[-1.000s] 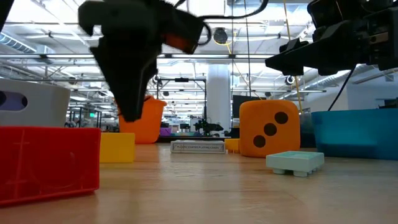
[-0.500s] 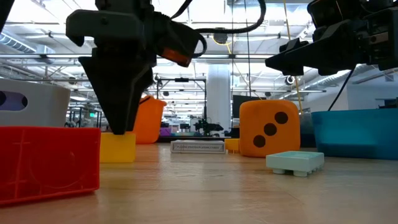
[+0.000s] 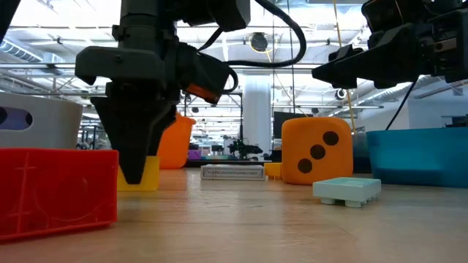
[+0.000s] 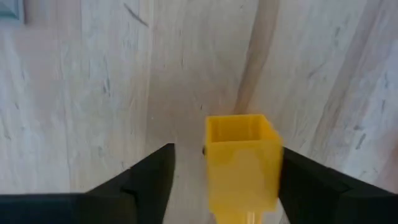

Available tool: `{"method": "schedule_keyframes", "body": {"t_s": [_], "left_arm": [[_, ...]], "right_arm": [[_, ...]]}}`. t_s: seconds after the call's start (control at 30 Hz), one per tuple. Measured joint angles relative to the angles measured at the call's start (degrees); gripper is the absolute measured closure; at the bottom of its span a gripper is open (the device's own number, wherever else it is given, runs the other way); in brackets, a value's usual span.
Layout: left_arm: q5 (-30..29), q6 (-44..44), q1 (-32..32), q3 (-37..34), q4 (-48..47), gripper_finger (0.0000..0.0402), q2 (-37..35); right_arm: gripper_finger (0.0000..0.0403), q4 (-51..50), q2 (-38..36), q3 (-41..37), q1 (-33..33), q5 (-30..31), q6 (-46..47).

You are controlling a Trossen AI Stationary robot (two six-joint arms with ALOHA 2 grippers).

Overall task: Pick & Place Toys
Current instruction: Put the yellow game piece into the black bin

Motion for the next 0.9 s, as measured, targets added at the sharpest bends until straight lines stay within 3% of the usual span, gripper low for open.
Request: {"method": "schedule_keyframes", "body": {"t_s": [0.23, 0.4, 0.53, 0.77, 0.9], "left_arm": [[0.17, 2.59, 0.57, 0.08, -0.01, 0.0259, 0.0], [-0.46, 4.88, 2.21, 0.09, 0.19, 0.0261, -1.38], [-4.68, 7.37, 4.3, 0.09, 1.25, 0.0261, -4.56], [-6.66, 10.68, 8.56, 0.13, 14.9, 0.023, -11.24], [-5.44, 15.76, 9.39, 0.15, 21.56, 0.0246, -11.86]], "right_arm": [[0.0206, 0.03, -0.02, 0.0, 0.0, 0.0, -0.35], [0.0206, 1.99, -0.01, 0.0, 0.0, 0.07, -0.39], [0.0206, 3.6, -0.02, 0.18, 0.57, -0.15, -2.99], [0.0206, -3.78, 0.03, 4.74, 3.46, -1.02, -10.69], [0.0206, -5.57, 0.03, 6.77, 3.3, -1.03, -13.6]]}}
